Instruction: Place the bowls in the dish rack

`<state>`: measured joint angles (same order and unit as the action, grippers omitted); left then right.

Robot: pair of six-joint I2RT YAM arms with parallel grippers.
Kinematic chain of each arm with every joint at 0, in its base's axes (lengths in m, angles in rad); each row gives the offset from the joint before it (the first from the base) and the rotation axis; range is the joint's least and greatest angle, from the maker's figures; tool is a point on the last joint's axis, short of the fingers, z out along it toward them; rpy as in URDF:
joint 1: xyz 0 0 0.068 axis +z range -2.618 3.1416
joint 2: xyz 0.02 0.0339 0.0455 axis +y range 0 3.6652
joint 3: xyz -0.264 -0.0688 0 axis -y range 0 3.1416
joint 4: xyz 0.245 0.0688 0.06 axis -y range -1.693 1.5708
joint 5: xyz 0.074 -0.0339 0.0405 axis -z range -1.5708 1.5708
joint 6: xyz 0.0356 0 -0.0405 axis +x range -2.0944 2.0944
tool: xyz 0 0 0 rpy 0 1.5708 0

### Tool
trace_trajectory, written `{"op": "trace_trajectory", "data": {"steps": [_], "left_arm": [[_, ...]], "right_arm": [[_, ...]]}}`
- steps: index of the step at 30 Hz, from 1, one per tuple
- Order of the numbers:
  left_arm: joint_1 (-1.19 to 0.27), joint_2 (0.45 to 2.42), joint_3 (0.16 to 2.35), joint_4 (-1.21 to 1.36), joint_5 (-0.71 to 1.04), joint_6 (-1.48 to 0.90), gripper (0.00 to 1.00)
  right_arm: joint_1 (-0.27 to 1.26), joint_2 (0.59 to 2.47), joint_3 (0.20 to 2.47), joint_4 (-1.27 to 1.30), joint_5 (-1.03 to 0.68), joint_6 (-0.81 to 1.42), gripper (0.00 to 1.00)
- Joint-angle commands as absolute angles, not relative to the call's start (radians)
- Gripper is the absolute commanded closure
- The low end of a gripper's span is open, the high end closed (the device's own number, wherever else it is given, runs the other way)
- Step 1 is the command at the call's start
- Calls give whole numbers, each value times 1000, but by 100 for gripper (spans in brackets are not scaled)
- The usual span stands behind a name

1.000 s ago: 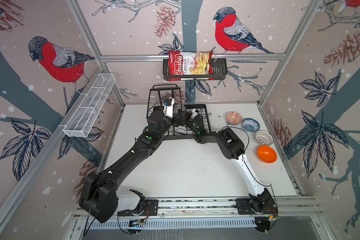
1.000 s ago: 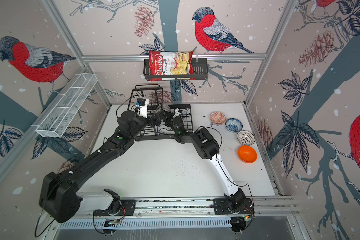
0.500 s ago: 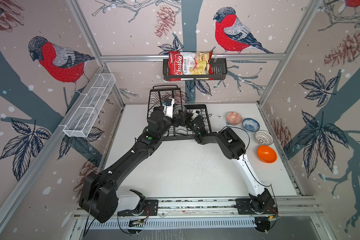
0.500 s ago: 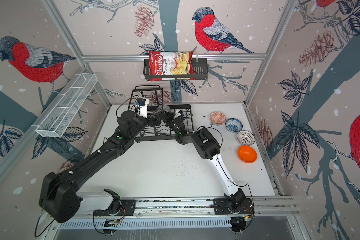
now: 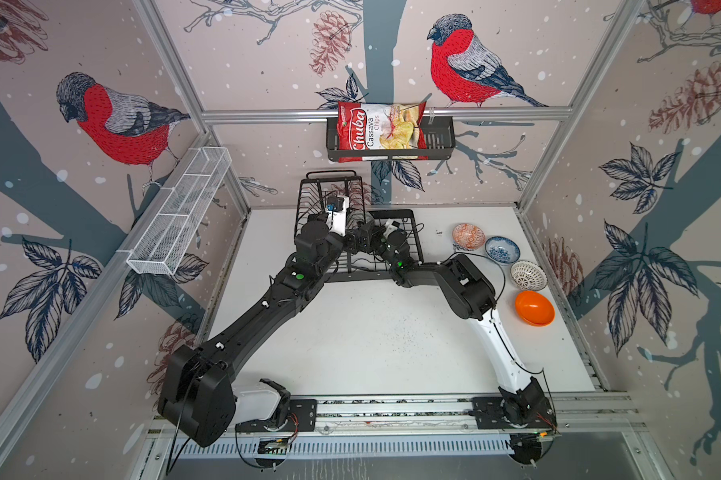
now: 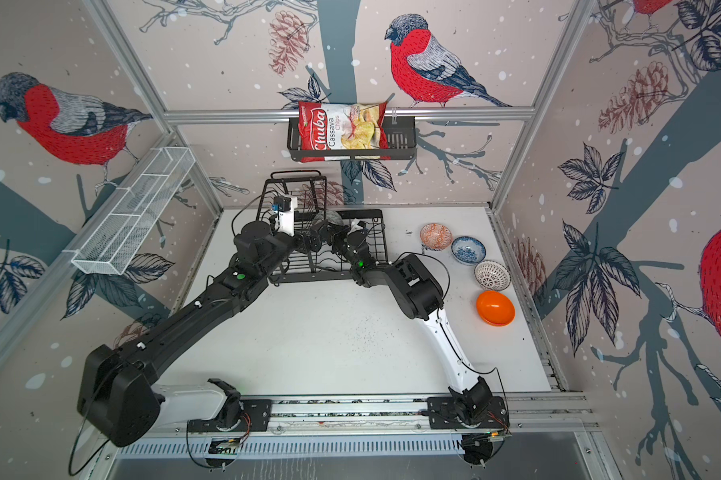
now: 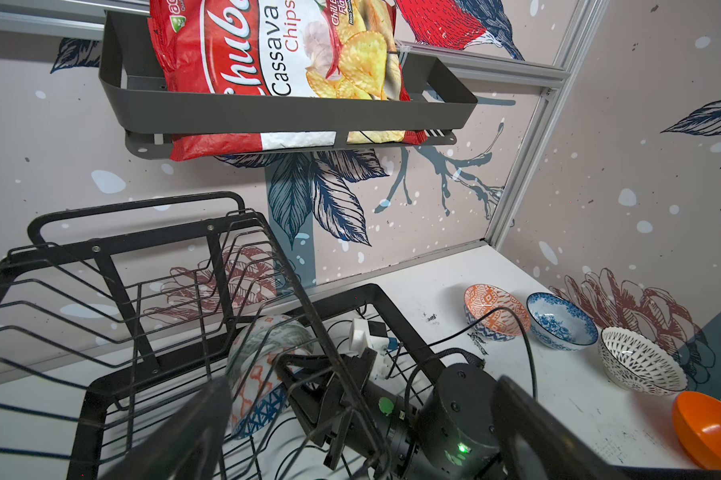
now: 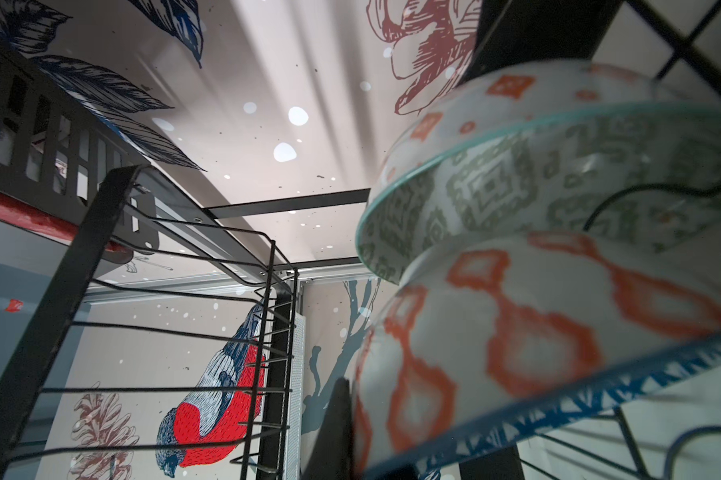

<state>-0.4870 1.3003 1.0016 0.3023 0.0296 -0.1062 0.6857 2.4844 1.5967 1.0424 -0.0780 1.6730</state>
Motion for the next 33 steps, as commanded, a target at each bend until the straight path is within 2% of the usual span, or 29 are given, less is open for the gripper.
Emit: {"op": "trace_trajectory", "data": {"steps": [1, 13, 33], "left_arm": [[-485, 1292, 1003, 312, 38, -110, 3], [-485, 1299, 986, 312, 45, -115, 3], [-485, 1290, 983, 312, 48, -118, 3]], "right_arm": [[686, 2471, 1583, 892, -57, 1646, 100], [686, 2449, 1557, 876, -66, 1648, 100], [690, 2404, 1499, 873, -64, 1666, 84]]}}
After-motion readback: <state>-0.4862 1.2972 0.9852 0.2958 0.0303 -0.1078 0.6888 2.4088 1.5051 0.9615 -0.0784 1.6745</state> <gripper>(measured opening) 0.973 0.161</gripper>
